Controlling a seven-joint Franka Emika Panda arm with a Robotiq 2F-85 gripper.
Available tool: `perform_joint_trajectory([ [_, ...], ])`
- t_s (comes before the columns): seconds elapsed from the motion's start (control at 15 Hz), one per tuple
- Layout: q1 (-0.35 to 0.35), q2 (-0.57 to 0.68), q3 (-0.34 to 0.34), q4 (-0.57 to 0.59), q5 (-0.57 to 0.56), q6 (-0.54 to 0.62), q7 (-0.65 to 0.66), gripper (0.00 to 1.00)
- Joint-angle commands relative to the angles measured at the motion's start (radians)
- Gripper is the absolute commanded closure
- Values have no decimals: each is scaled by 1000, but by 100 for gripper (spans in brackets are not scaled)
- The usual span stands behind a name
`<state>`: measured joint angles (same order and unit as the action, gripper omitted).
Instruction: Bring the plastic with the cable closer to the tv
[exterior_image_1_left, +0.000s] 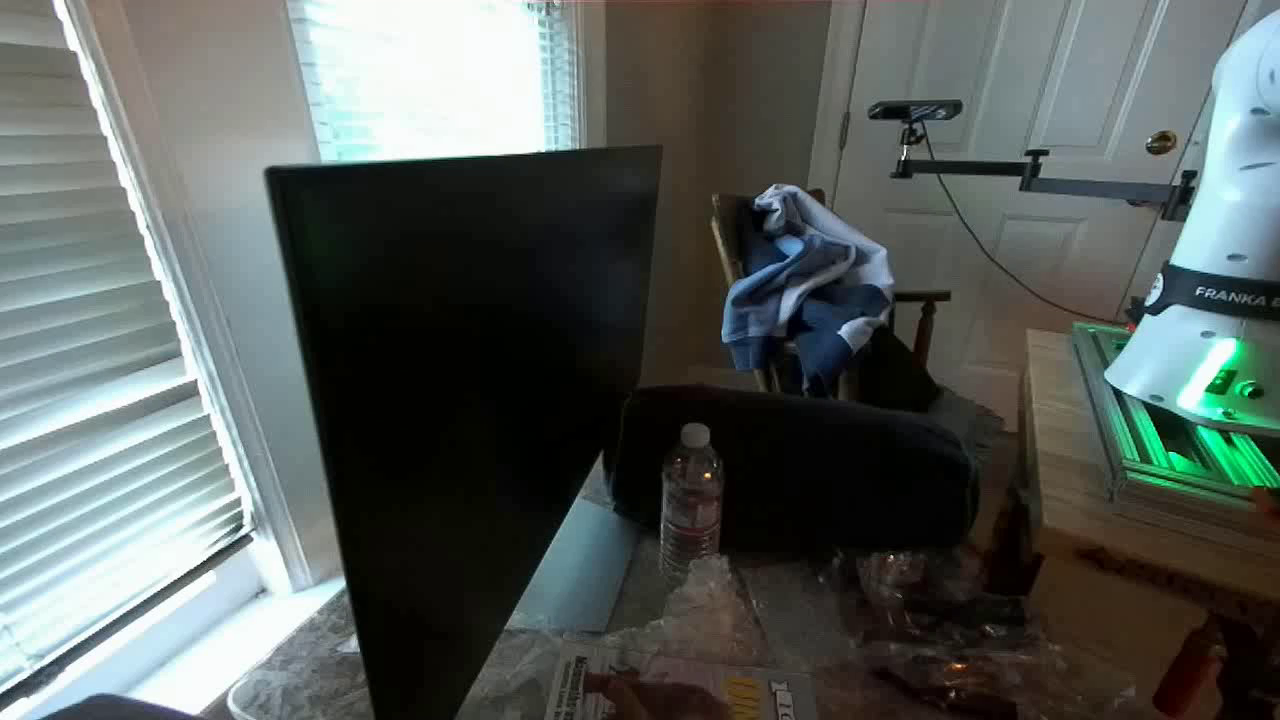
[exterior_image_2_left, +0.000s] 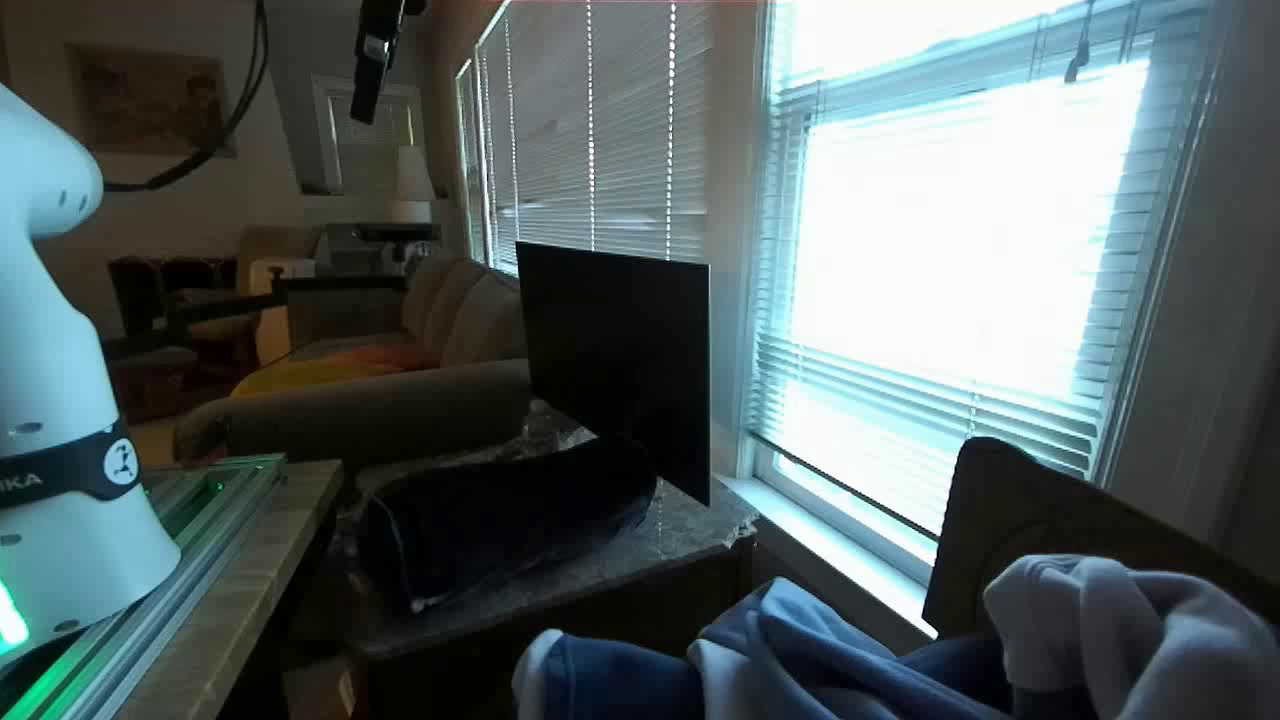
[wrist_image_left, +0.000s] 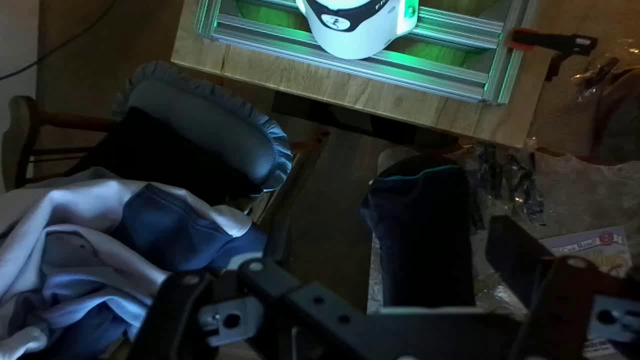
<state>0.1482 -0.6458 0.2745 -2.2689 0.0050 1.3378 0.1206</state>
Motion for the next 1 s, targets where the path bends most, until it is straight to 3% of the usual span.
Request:
perform_joint_trajectory([
  [0.0,15,4,-11,2,-5,-2,8,0],
  [0.73,15,3,-11,2,-5,-2,8,0],
  [0.93,38,19,21,-18,30,57,31,0],
])
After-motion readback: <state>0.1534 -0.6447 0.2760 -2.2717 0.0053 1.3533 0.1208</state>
